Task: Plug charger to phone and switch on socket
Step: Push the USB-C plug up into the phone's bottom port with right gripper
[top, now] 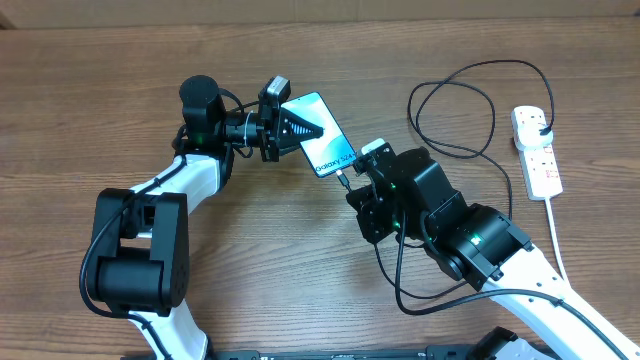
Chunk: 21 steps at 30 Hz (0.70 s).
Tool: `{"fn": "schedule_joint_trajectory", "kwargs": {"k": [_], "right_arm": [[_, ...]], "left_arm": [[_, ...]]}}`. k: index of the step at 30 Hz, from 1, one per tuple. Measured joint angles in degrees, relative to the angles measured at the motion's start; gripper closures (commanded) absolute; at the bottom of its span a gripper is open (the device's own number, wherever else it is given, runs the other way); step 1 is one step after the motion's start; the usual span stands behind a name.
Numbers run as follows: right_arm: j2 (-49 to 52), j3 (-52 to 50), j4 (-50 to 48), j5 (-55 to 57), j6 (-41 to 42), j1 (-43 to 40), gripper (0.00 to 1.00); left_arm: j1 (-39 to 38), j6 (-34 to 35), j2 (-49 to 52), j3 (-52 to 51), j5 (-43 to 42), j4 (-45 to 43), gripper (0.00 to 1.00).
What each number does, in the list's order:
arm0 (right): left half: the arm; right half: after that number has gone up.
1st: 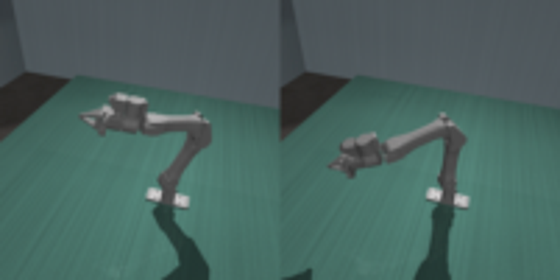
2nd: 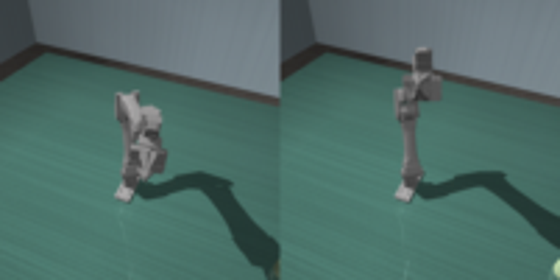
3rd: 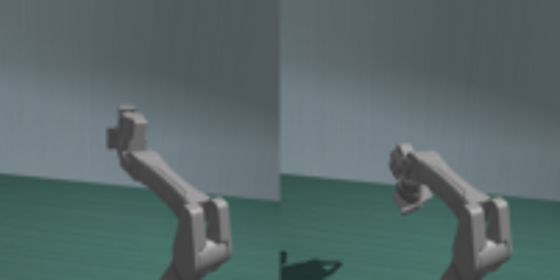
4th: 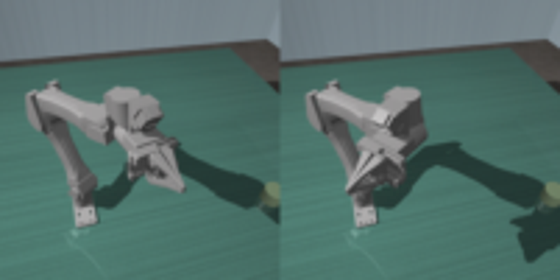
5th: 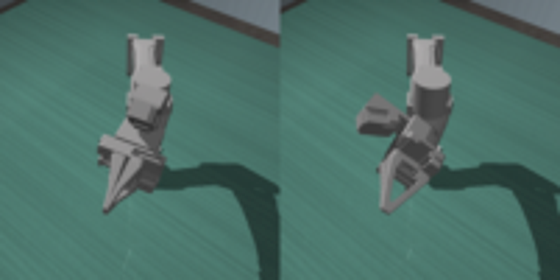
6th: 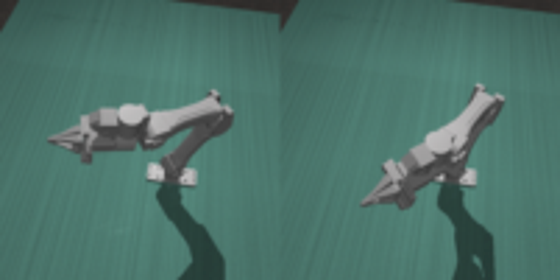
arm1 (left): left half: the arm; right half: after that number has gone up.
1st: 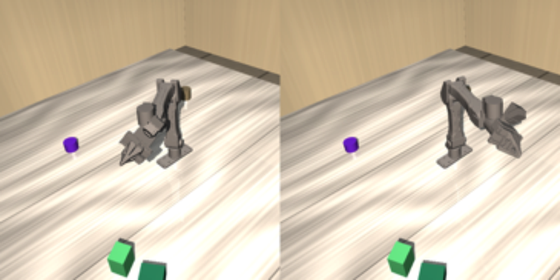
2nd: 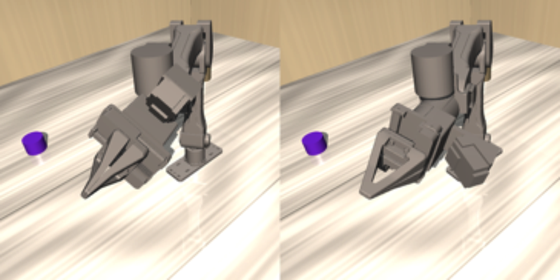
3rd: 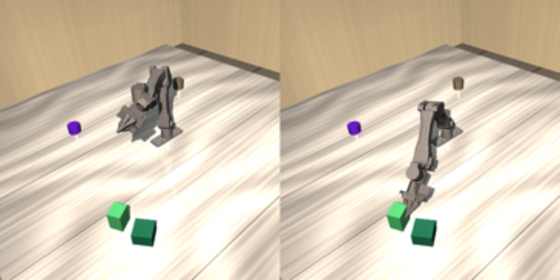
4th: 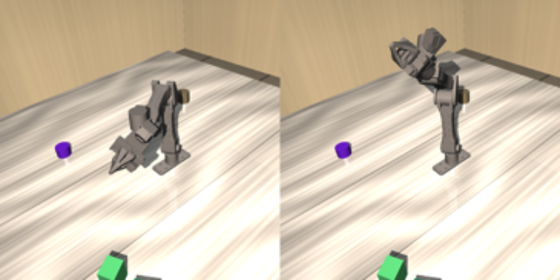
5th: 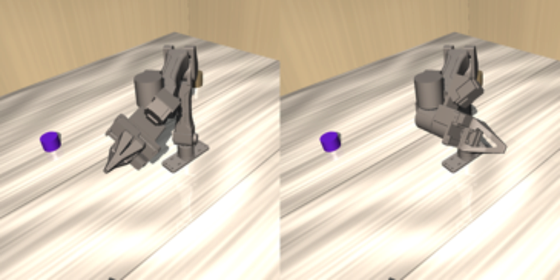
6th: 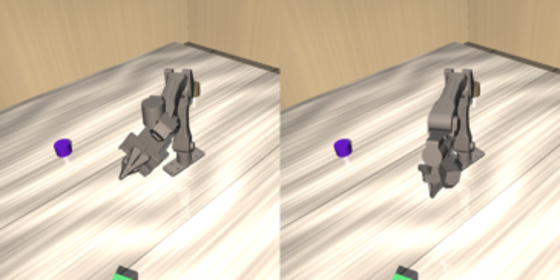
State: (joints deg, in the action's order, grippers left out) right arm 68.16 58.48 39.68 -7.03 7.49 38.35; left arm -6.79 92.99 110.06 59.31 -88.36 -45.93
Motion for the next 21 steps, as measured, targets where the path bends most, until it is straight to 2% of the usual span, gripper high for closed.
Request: {"fn": "schedule_joint_trajectory", "kwargs": {"k": [21], "right_arm": [[0.0, 0.0, 0.1, 2.1, 1.3, 0.0, 0.96]], "left_arm": [[0.0, -0.2, 0.0, 0.0, 0.0, 0.0, 0.96]]}}
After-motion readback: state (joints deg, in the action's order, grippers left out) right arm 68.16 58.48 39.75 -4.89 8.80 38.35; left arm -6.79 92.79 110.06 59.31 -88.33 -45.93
